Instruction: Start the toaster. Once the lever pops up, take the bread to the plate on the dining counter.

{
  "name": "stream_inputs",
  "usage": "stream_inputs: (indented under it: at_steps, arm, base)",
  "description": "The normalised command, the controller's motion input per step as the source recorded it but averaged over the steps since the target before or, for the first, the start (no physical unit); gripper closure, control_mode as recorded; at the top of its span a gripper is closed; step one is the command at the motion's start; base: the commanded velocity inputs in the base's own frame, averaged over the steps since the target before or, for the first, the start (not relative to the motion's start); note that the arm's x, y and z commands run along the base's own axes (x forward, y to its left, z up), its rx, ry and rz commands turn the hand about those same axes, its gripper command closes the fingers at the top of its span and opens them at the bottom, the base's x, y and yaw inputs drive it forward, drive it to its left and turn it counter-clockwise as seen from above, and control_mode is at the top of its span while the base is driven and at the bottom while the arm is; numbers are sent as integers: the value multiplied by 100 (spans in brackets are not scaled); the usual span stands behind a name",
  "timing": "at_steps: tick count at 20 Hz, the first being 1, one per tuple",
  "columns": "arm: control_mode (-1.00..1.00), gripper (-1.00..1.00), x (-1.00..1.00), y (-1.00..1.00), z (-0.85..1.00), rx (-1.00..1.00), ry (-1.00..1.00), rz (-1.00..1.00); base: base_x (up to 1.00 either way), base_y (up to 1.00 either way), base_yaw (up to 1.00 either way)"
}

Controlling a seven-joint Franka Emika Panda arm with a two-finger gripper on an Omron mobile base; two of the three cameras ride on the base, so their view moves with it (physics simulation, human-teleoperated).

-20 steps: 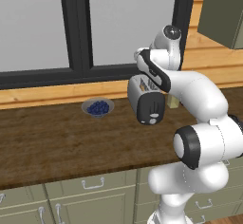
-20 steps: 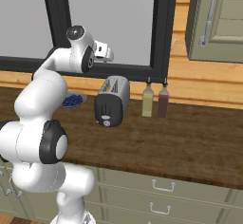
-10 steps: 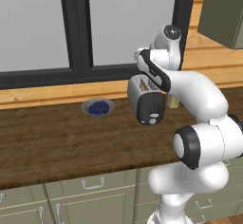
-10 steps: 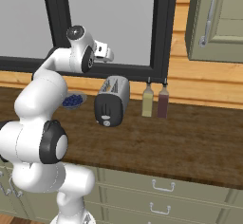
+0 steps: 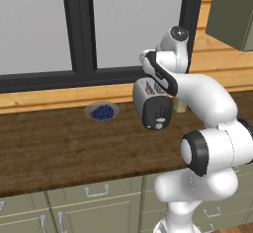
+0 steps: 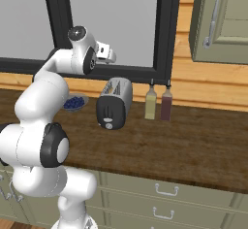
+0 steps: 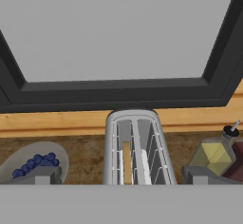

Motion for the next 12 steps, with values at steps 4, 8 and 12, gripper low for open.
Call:
stream_inputs:
  at_steps: [4,8,12]
  arm:
    - [-100,-100,0,0,0,0,0,0]
    - [-100,-100,0,0,0,0,0,0]
    - [-100,-100,0,0,0,0,0,0]
  base:
    - [0,0,0]
    - [0,0,0]
    - [0,0,0]
